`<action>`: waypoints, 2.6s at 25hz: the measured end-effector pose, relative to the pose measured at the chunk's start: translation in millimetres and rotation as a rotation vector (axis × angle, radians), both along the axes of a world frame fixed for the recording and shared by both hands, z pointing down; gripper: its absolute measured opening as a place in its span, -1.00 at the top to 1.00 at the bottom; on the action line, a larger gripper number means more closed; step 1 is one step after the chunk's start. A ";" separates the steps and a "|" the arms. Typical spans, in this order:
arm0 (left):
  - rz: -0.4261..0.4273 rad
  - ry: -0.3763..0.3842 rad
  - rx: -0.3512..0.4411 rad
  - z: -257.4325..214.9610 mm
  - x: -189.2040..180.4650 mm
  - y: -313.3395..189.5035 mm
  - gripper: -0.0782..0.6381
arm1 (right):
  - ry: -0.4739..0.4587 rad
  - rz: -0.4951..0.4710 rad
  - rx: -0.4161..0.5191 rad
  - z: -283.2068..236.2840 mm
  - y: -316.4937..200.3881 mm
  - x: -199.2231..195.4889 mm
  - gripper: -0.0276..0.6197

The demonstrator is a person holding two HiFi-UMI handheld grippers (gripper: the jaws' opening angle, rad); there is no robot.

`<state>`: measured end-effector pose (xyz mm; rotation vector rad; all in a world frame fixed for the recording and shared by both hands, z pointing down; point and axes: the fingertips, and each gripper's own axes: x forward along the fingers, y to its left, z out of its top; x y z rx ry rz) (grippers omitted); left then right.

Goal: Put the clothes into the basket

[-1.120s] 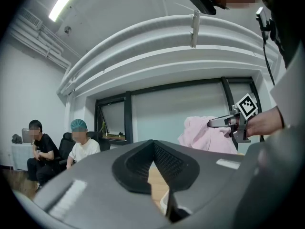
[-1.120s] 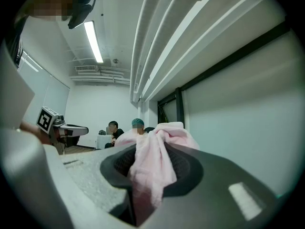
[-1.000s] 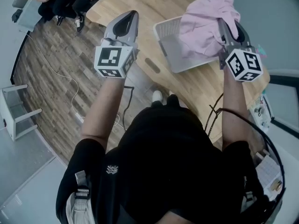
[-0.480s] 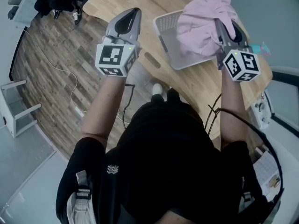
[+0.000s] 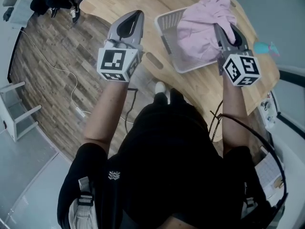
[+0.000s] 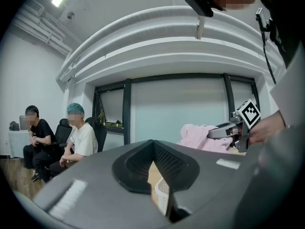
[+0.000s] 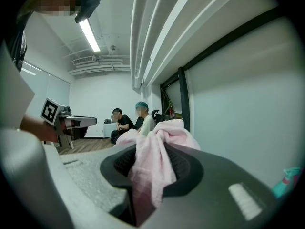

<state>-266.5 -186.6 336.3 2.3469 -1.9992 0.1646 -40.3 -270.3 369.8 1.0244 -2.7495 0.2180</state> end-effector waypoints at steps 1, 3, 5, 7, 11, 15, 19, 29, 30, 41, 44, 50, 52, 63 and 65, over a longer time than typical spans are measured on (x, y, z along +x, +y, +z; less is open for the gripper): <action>0.001 0.004 -0.007 3.7 0.5 -0.7 0.76 | 0.003 0.001 -0.008 5.3 0.3 -0.4 0.55; 0.007 0.005 -0.017 11.3 0.6 -0.9 0.76 | 0.008 0.000 -0.023 14.8 1.5 -2.0 0.55; 0.007 0.007 -0.027 18.0 -0.6 -0.4 0.76 | 0.014 -0.003 -0.033 23.3 3.1 -4.0 0.55; 0.002 0.014 -0.039 23.4 -1.7 -0.1 0.76 | 0.021 -0.004 -0.040 31.7 4.0 -5.3 0.55; -0.001 0.025 -0.044 31.5 -2.9 1.5 0.76 | 0.035 -0.009 -0.059 46.2 5.1 -7.3 0.55; -0.018 0.040 -0.055 42.6 -6.5 4.0 0.76 | 0.059 -0.016 -0.072 59.5 6.5 -7.3 0.55; -0.027 0.050 -0.072 52.0 -3.8 1.4 0.76 | 0.104 -0.023 -0.083 69.7 4.5 -5.8 0.55; -0.029 0.068 -0.080 55.7 4.6 -5.1 0.76 | 0.124 -0.010 -0.097 80.9 -0.6 -4.9 0.54; -0.033 0.068 -0.078 53.9 3.7 -4.8 0.76 | 0.124 -0.005 -0.096 80.8 -0.7 -5.0 0.53; -0.026 0.055 -0.053 41.5 11.3 -7.1 0.76 | 0.108 -0.021 -0.036 60.0 -3.5 -10.0 0.52; -0.016 0.046 -0.039 34.5 16.1 -8.9 0.76 | 0.085 -0.028 -0.053 58.5 0.1 -8.3 0.52; 0.019 0.034 -0.015 23.7 35.7 -7.1 0.76 | 0.059 0.004 -0.036 45.9 4.3 13.0 0.52; 0.024 0.027 -0.004 17.2 38.4 -6.8 0.76 | 0.040 0.019 -0.037 40.9 3.1 18.6 0.52; 0.054 0.004 0.062 -26.2 62.3 -5.8 0.76 | -0.048 0.102 0.028 -5.1 2.9 62.9 0.52; 0.062 -0.002 0.076 -33.0 65.2 -5.0 0.76 | -0.062 0.113 0.055 -17.3 3.9 69.6 0.52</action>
